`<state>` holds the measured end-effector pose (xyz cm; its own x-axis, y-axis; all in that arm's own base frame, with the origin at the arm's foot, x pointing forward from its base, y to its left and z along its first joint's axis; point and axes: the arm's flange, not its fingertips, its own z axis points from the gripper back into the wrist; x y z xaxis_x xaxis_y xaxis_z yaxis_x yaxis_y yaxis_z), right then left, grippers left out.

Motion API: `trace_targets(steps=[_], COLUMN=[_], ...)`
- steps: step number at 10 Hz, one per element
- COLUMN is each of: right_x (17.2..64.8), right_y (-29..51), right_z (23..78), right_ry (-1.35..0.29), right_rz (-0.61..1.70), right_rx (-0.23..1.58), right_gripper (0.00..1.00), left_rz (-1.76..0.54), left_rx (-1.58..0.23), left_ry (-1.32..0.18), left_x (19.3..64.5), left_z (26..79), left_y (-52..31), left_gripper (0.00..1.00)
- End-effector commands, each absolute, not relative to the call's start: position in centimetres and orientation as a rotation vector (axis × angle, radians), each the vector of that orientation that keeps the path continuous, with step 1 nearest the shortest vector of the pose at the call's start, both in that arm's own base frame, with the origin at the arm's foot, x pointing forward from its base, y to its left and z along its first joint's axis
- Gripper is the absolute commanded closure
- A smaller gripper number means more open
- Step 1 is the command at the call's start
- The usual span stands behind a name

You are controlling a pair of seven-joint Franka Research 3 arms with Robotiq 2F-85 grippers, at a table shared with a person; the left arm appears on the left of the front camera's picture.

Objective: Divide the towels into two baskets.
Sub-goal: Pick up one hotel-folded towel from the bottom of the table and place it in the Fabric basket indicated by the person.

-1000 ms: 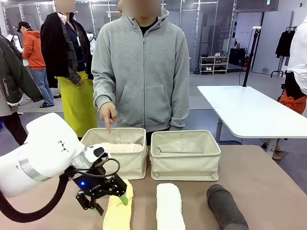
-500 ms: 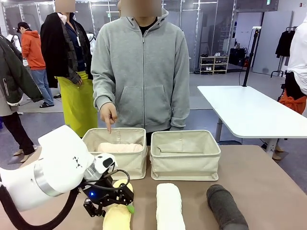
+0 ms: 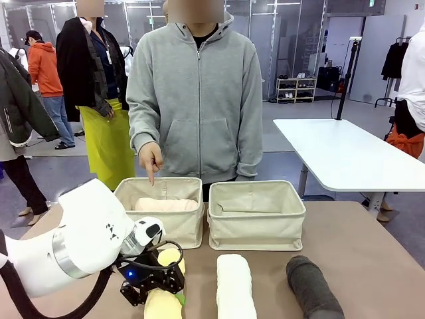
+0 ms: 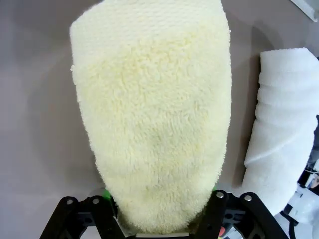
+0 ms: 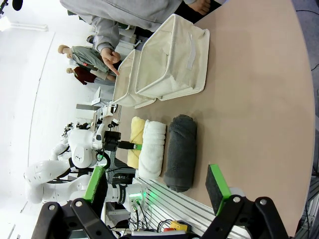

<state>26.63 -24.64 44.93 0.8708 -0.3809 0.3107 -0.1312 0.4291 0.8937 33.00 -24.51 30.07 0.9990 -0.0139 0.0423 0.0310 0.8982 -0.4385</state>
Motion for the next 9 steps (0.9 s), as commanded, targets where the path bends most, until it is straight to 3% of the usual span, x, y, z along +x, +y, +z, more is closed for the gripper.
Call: trace_targets(steps=[1, 2, 3, 4, 6, 9], right_x=[26.4, 26.4, 26.4, 26.4, 26.4, 26.4], right_y=[-24.6, -24.6, -24.6, -24.6, -24.6, -24.6], right_z=[45.2, 45.2, 45.2, 45.2, 45.2, 45.2], right_ry=[-0.531, -0.531, -0.531, -0.531, -0.531, -0.531], right_rz=[-0.164, -0.164, -0.164, -0.164, -0.164, -0.164], right_rx=[1.138, 1.138, 1.138, 1.138, 1.138, 1.138], right_gripper=[0.00, 0.00, 0.00, 0.00, 0.00, 0.00], left_rz=[-0.019, -0.022, -0.030, -0.082, -0.218, -0.619], left_rx=[-0.476, -0.476, -0.476, -0.478, -0.420, -0.247], left_ry=[-0.069, -0.074, -0.078, -0.105, -0.223, -0.133], left_x=[31.0, 31.0, 30.9, 30.6, 30.0, 29.8], left_z=[29.8, 30.1, 31.1, 33.8, 39.9, 43.6], left_y=[-23.6, -23.5, -23.3, -22.8, -21.8, -21.0], left_gripper=[0.60, 0.63, 0.80, 0.65, 0.65, 0.65])
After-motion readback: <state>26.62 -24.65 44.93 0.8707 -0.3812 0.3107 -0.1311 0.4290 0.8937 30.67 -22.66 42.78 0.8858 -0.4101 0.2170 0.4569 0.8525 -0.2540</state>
